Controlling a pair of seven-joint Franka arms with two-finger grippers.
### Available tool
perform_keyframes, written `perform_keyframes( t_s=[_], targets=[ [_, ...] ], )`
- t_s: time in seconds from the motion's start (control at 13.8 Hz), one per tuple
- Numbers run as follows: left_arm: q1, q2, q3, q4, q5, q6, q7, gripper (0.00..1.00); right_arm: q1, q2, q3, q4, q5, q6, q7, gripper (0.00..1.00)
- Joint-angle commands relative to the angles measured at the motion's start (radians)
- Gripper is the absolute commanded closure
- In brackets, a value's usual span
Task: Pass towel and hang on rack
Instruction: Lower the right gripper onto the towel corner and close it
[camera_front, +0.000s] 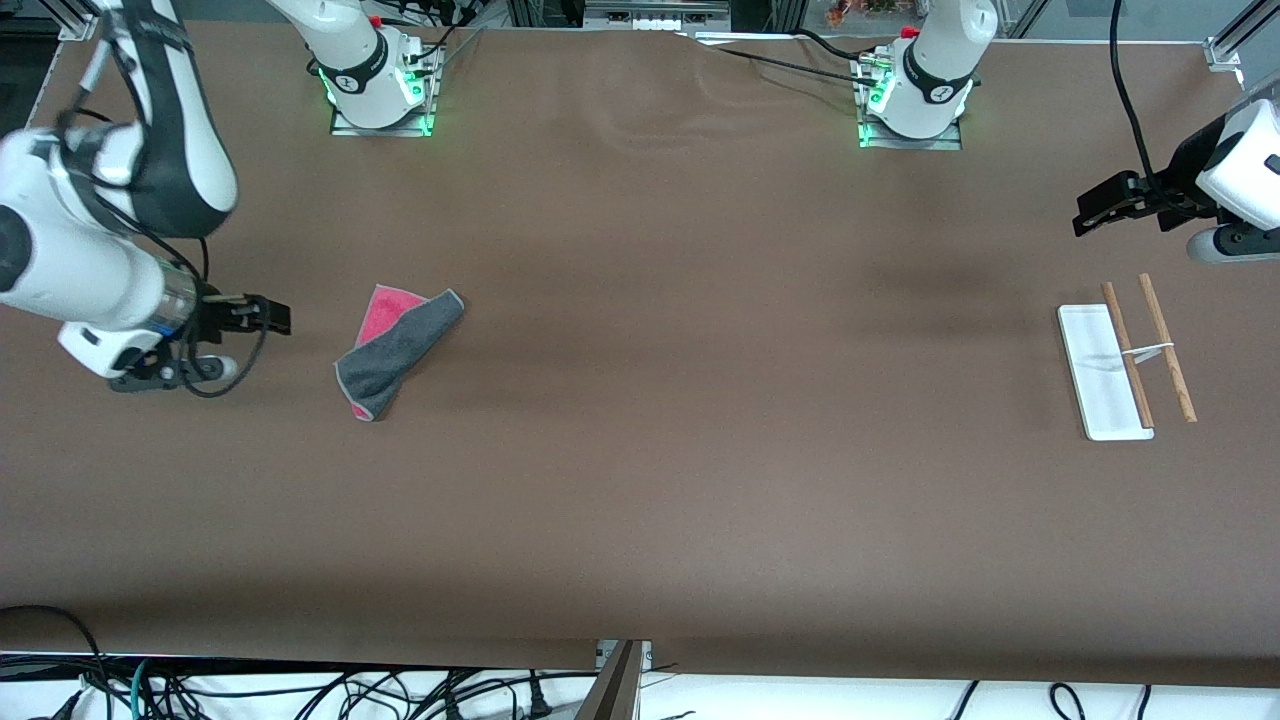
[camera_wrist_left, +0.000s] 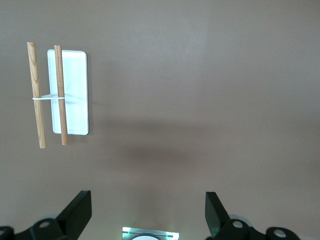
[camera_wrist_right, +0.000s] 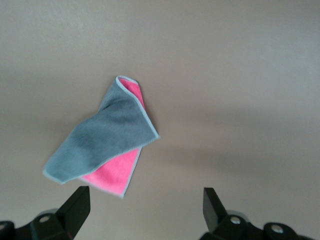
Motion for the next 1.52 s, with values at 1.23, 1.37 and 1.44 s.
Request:
perform_keyframes(
  t_s=[1.23,1.37,1.44],
  targets=[
    [0.01,0.002,-0.001,0.022,-0.022,-0.021,-0.003,0.0,-0.01,0.236,0.011,-0.134,0.31,0.399,-0.511,0.0],
    [0.03,0.0,-0.001,0.024,-0.032,-0.022,0.001,0.0,-0.01,0.236,0.011,-0.131,0.313,0.415,-0.526,0.0],
    [0.032,0.0,-0.001,0.022,-0.03,-0.025,0.001,0.0,-0.01,0.242,0.011,-0.135,0.323,0.431,-0.544,0.0]
  ],
)
